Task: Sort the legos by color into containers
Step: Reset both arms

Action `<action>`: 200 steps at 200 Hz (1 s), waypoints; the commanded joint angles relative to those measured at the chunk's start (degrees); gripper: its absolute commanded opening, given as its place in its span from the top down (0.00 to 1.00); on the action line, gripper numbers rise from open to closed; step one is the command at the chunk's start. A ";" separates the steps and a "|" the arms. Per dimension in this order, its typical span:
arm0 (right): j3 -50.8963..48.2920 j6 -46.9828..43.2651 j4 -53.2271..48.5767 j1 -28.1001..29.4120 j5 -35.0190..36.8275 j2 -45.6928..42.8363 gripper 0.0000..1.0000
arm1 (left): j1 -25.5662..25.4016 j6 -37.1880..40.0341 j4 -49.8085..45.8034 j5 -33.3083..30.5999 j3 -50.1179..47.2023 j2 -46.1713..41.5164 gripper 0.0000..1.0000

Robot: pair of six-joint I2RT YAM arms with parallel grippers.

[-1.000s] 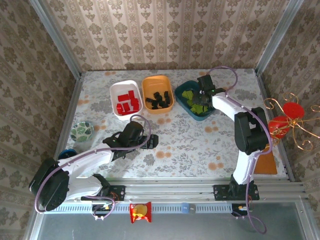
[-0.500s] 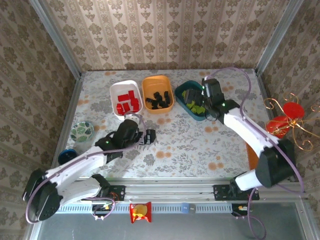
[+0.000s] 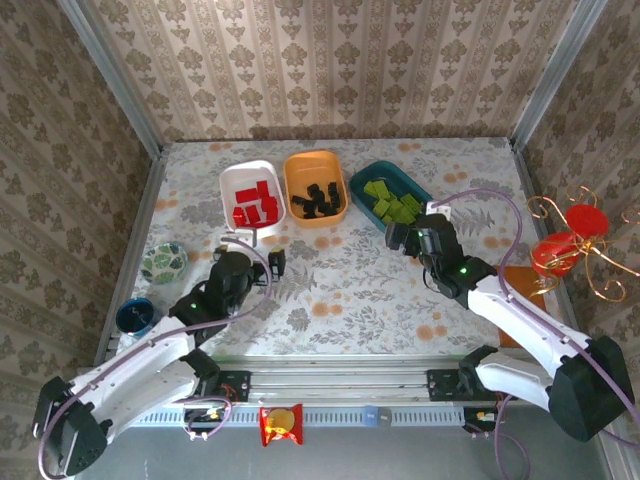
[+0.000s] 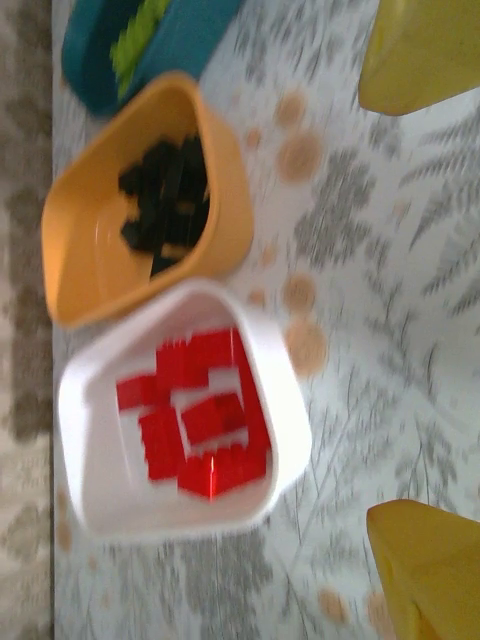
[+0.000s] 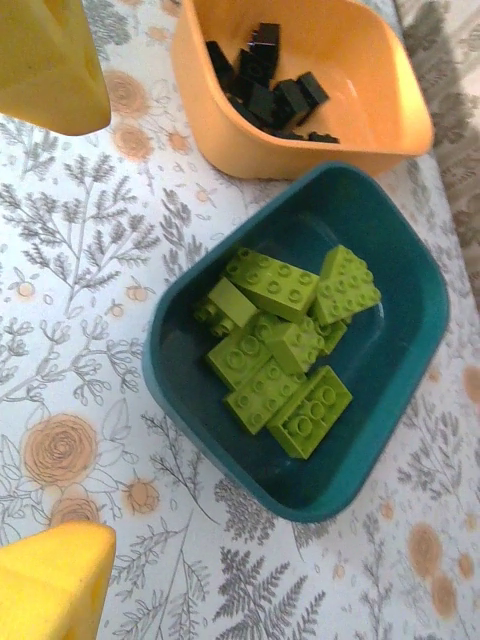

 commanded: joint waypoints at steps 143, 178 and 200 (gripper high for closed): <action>-4.57 3.46 11.84 -3.15 -0.88 1.73 0.00 | 31.31 27.08 67.18 5.21 -9.51 42.48 0.00; -3.79 0.60 13.95 -3.21 -2.73 4.28 0.00 | 34.47 25.70 65.50 12.80 -7.80 45.76 0.00; -4.38 -2.80 15.66 -3.39 -3.39 4.12 0.00 | 37.53 23.21 58.33 17.42 -5.10 44.58 0.00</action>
